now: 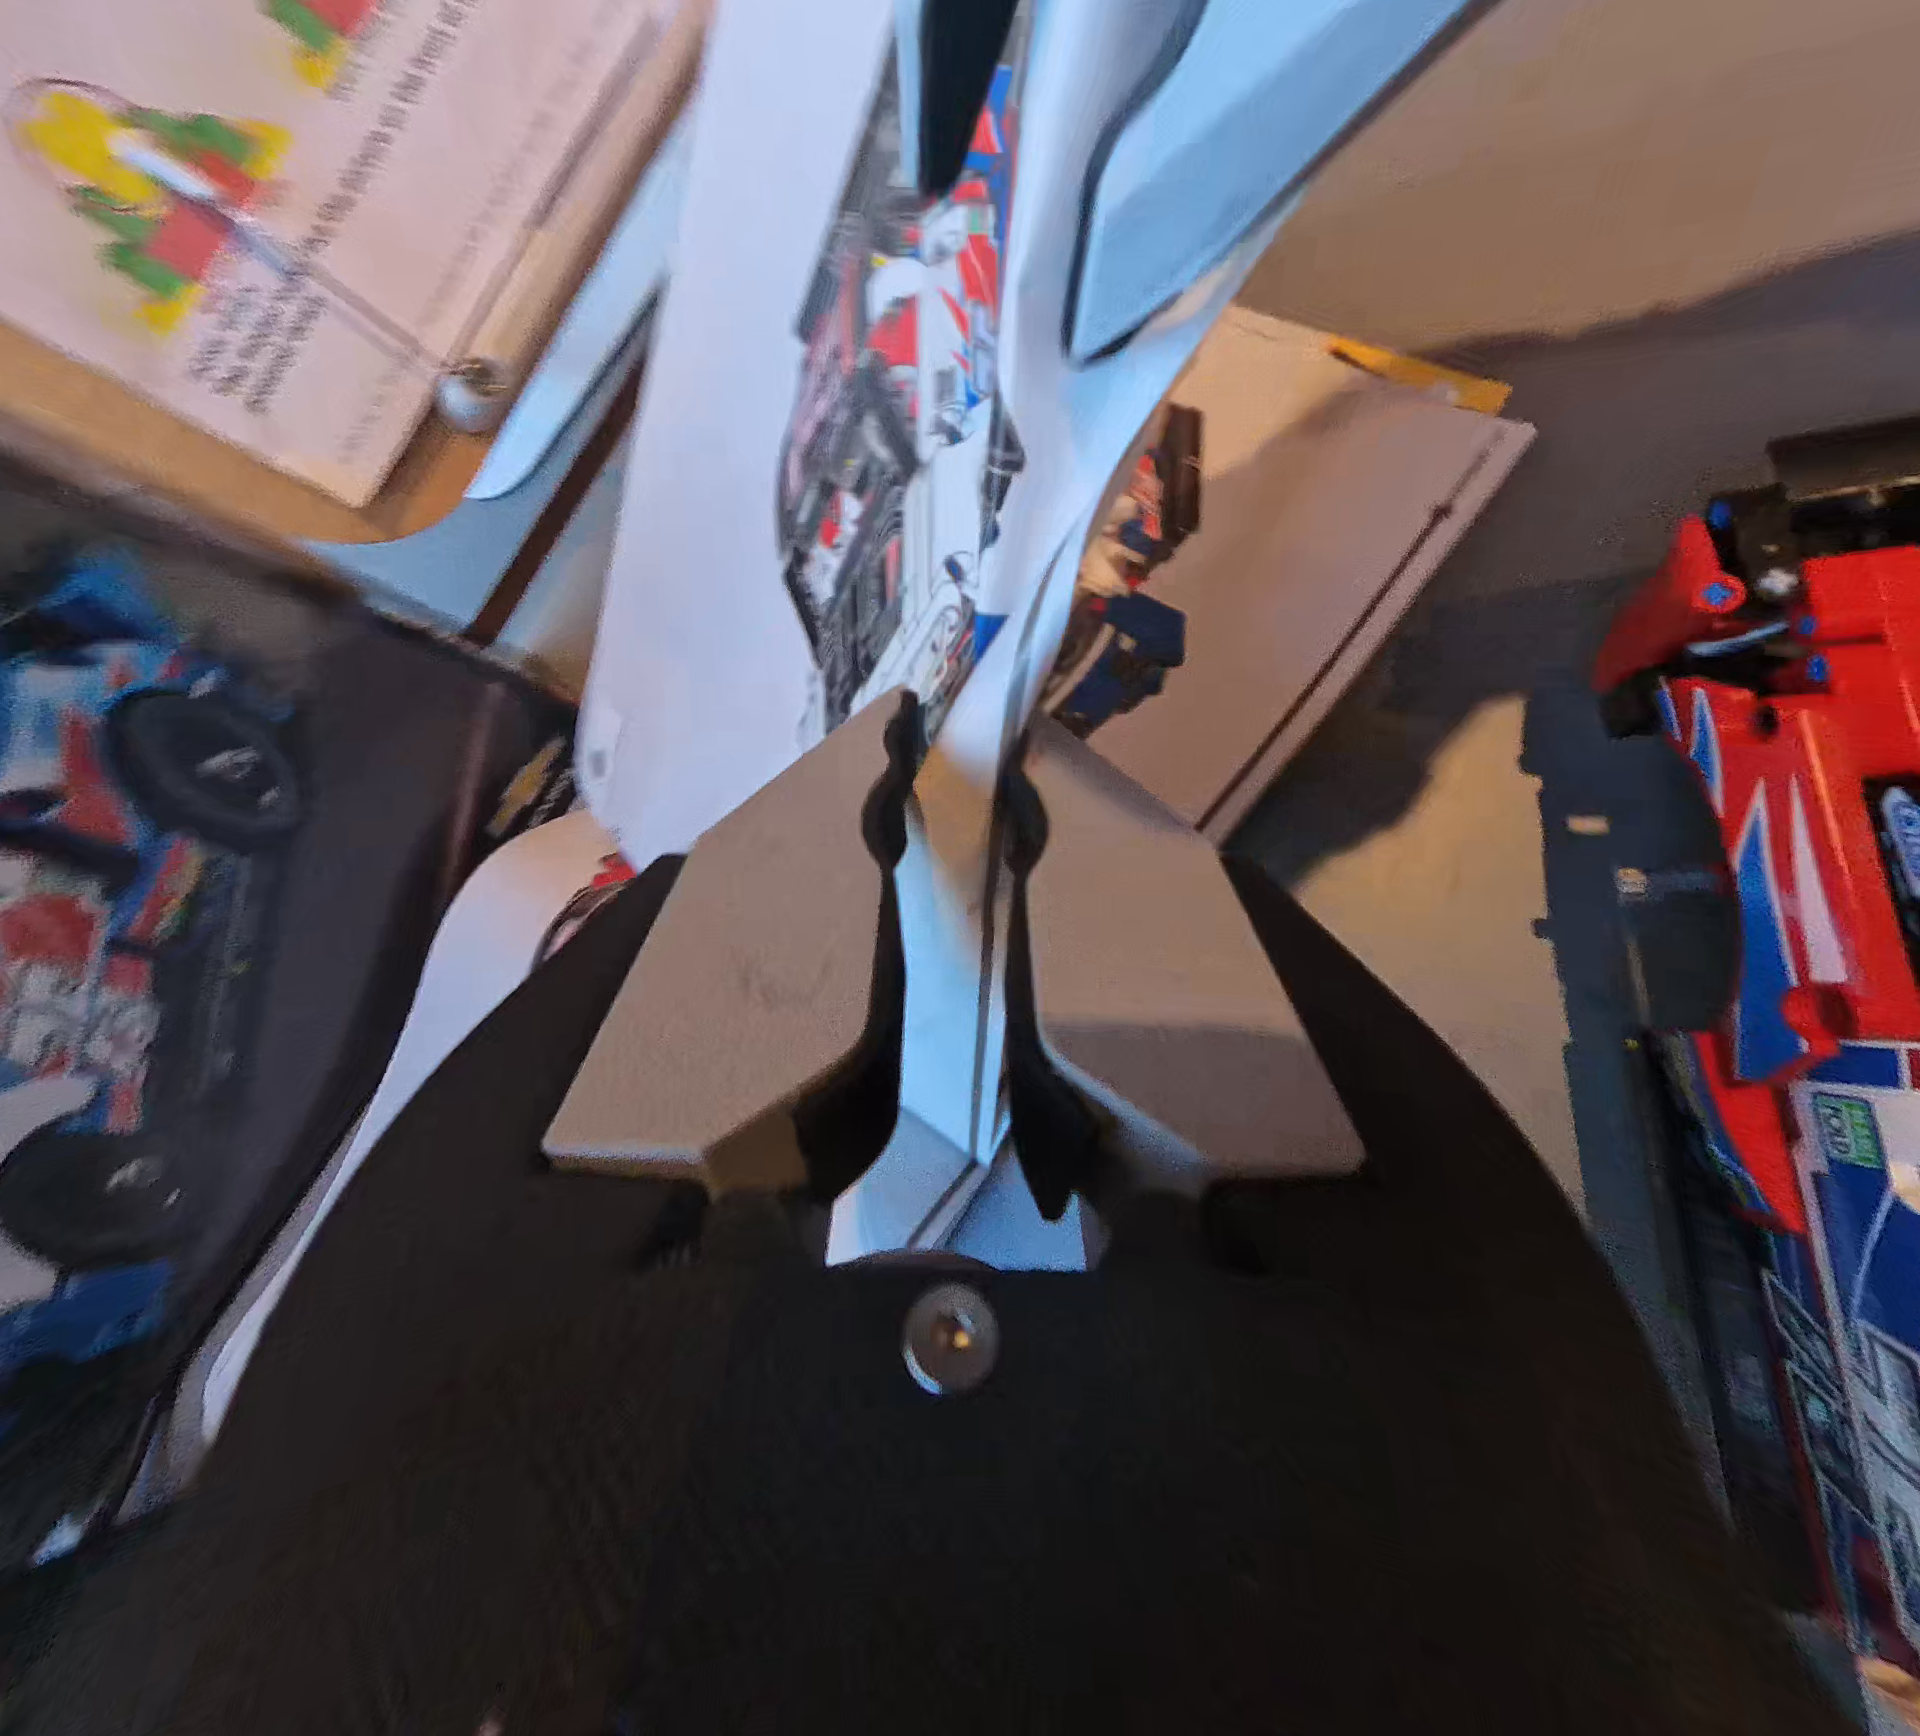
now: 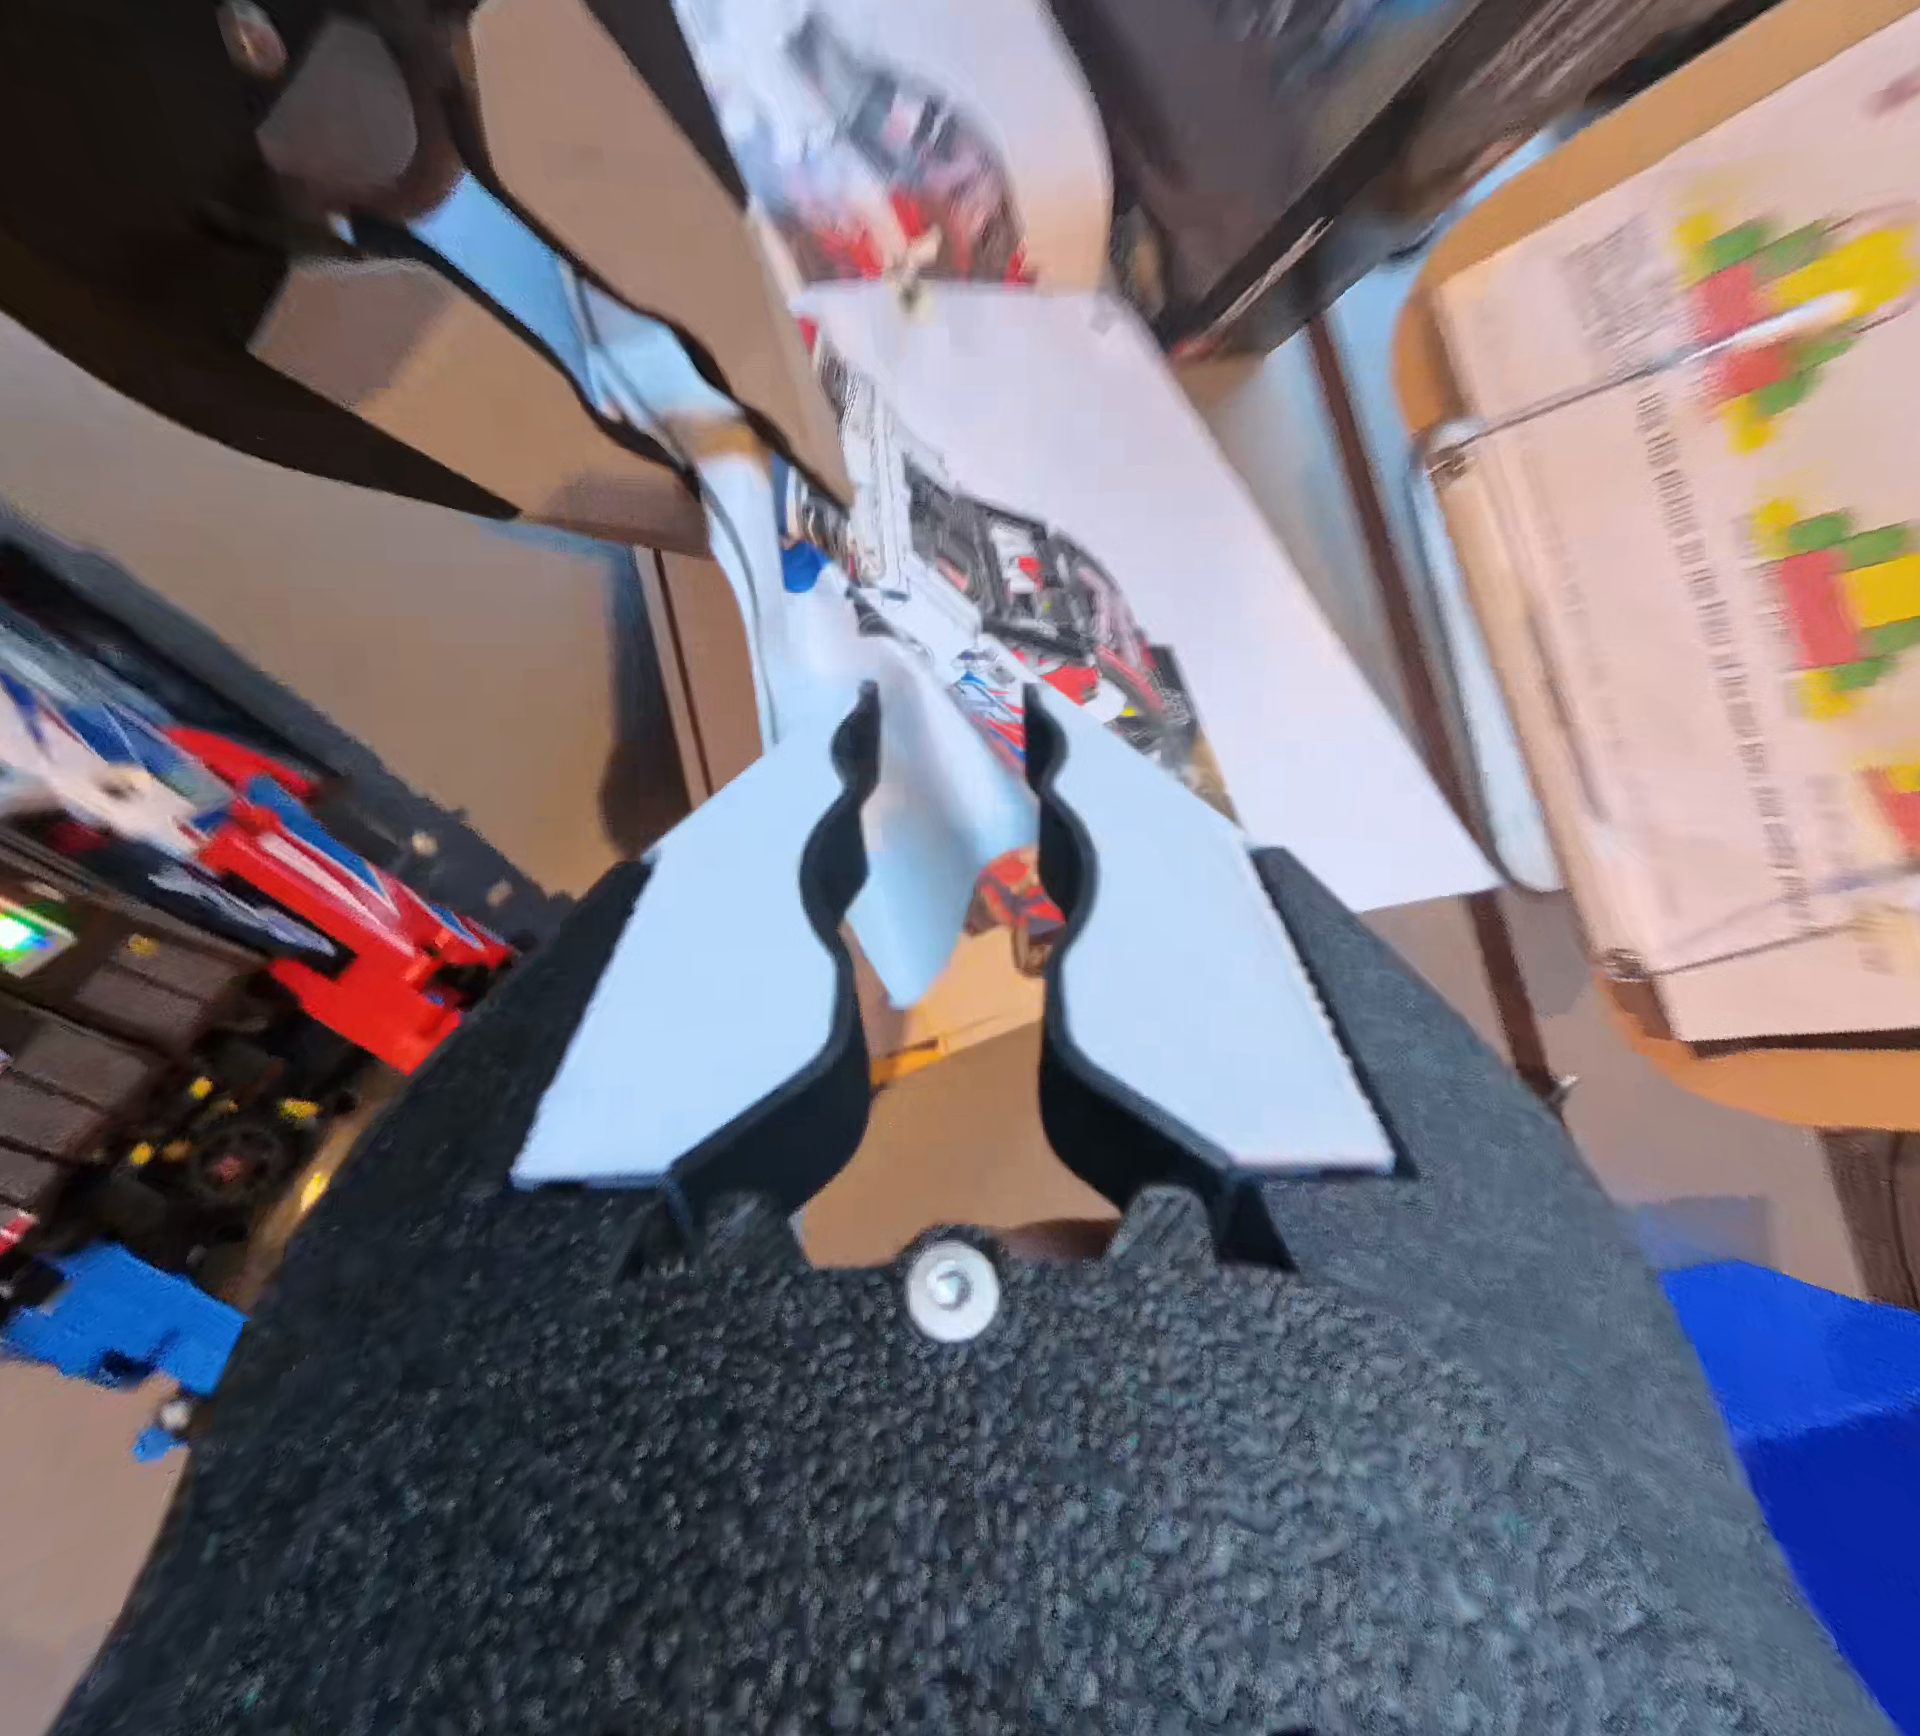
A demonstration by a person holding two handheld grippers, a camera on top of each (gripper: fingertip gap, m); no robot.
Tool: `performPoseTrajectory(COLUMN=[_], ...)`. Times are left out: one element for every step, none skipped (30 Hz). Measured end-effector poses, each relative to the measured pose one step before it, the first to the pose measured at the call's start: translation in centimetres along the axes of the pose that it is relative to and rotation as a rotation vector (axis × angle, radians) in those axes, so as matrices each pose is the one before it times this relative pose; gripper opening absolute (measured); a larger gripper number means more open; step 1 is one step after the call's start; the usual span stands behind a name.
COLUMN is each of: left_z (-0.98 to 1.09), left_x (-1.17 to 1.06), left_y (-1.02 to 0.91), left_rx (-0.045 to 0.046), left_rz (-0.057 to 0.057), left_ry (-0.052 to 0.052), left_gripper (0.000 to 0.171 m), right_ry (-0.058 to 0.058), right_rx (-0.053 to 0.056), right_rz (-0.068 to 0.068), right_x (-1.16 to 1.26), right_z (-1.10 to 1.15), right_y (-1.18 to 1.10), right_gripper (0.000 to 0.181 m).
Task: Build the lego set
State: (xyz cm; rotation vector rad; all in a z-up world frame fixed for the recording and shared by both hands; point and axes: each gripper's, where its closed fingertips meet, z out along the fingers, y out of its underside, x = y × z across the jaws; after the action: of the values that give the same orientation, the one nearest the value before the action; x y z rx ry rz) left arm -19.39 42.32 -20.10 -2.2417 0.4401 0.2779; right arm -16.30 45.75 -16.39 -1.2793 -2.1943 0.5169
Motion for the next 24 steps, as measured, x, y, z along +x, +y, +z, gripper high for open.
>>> performPoseTrajectory(left_z=[-0.971,-1.054,-1.147,-1.126,-1.105,-1.016,-0.846,-0.666,-0.544,-0.560,-0.655,-0.818,-0.992,-1.130,-1.229,-1.322,-1.414,-1.455,-1.471,-1.430,-1.331,-1.252,-1.111,-0.958], left_x=[-0.787,-1.031,-1.233,-1.360,-1.353,-1.469,-1.627,-1.651,-1.490,-1.366,-1.311,-1.292,-1.171,-0.984,-0.863,-0.880,-0.839,-0.729,-0.406,-0.249,-0.032,0.041,0.138,0.437], left_y=[0.016,0.196,0.379,0.510,0.574,0.735,0.899,1.045,1.175,1.108,0.904,0.764,0.622,0.599,0.632,0.567,0.418,0.297,0.191,0.141,0.064,0.120,0.202,0.234], left_rx=[0.03717,0.03456,0.03193,0.02999,0.03087,0.02254,0.01256,0.00235,-0.01135,-0.01211,-0.00343,0.00084,0.00462,0.00067,-0.00373,0.00164,0.01149,0.01358,0.01522,0.01336,0.01553,0.01174,0.00844,0.00847], left_rz=[-0.0245,-0.0284,-0.0316,-0.0398,-0.0561,-0.0732,-0.0842,-0.0878,-0.0866,-0.0794,-0.0678,-0.0589,-0.0471,-0.0408,-0.0342,-0.0176,-0.0016,-0.0005,-0.0005,-0.0002,0.0029,0.0053,0.0111,0.0204], left_ry=[-0.0450,-0.0564,-0.0623,-0.0568,-0.0436,-0.0381,-0.0369,-0.0317,-0.0206,-0.0181,-0.0210,-0.0276,-0.0266,-0.0198,-0.0146,-0.0205,-0.0225,-0.0202,-0.0045,-0.0036,0.0012,-0.0019,-0.0037,0.0110], left_gripper=[0.010,0.007,0.000,0.000,0.000,0.000,0.000,0.000,0.000,0.000,0.000,0.000,0.000,0.002,0.006,0.000,0.000,0.000,0.000,0.000,0.004,0.007,0.008,0.010], right_ry=[0.0351,0.0290,0.0353,0.0376,0.0221,-0.0011,-0.0171,-0.0205,-0.0154,-0.0028,0.0108,0.0119,0.0018,-0.0021,0.0030,0.0050,0.0016,0.0009,0.0041,0.0060,0.0022,-0.0056,-0.0077,-0.0021], right_rx=[0.0589,0.0788,0.0826,0.0720,0.0585,0.0436,0.0258,0.0072,-0.0075,-0.0153,-0.0171,-0.0185,-0.0214,-0.0212,-0.0173,-0.0117,-0.0068,-0.0054,-0.0104,-0.0133,-0.0068,0.0021,0.0084,0.0126], right_rz=[0.0103,0.0200,0.0271,0.0294,0.0311,0.0347,0.0384,0.0406,0.0381,0.0321,0.0281,0.0274,0.0264,0.0241,0.0211,0.0177,0.0146,0.0112,0.0105,0.0161,0.0216,0.0204,0.0156,0.0092], right_x=[0.148,0.136,0.371,0.562,0.474,0.215,0.042,0.020,0.122,0.295,0.475,0.435,0.227,0.102,0.114,0.069,-0.013,0.010,0.141,0.251,0.211,0.047,-0.071,-0.054], right_z=[-1.331,-1.559,-1.660,-1.590,-1.430,-1.202,-0.948,-0.680,-0.472,-0.301,-0.215,-0.183,-0.171,-0.213,-0.262,-0.300,-0.269,-0.155,0.012,0.171,0.248,0.274,0.247,0.223], right_y=[-1.374,-1.500,-1.382,-1.022,-0.604,-0.168,0.301,0.780,1.193,1.467,1.634,1.715,1.768,1.712,1.565,1.410,1.260,1.130,1.090,0.982,0.720,0.437,0.222,0.054], right_gripper=[0.030,0.033,0.036,0.037,0.037,0.037,0.036,0.036,0.036,0.036,0.036,0.036,0.036,0.036,0.037,0.036,0.036,0.036,0.036,0.036,0.036,0.036,0.036,0.036])
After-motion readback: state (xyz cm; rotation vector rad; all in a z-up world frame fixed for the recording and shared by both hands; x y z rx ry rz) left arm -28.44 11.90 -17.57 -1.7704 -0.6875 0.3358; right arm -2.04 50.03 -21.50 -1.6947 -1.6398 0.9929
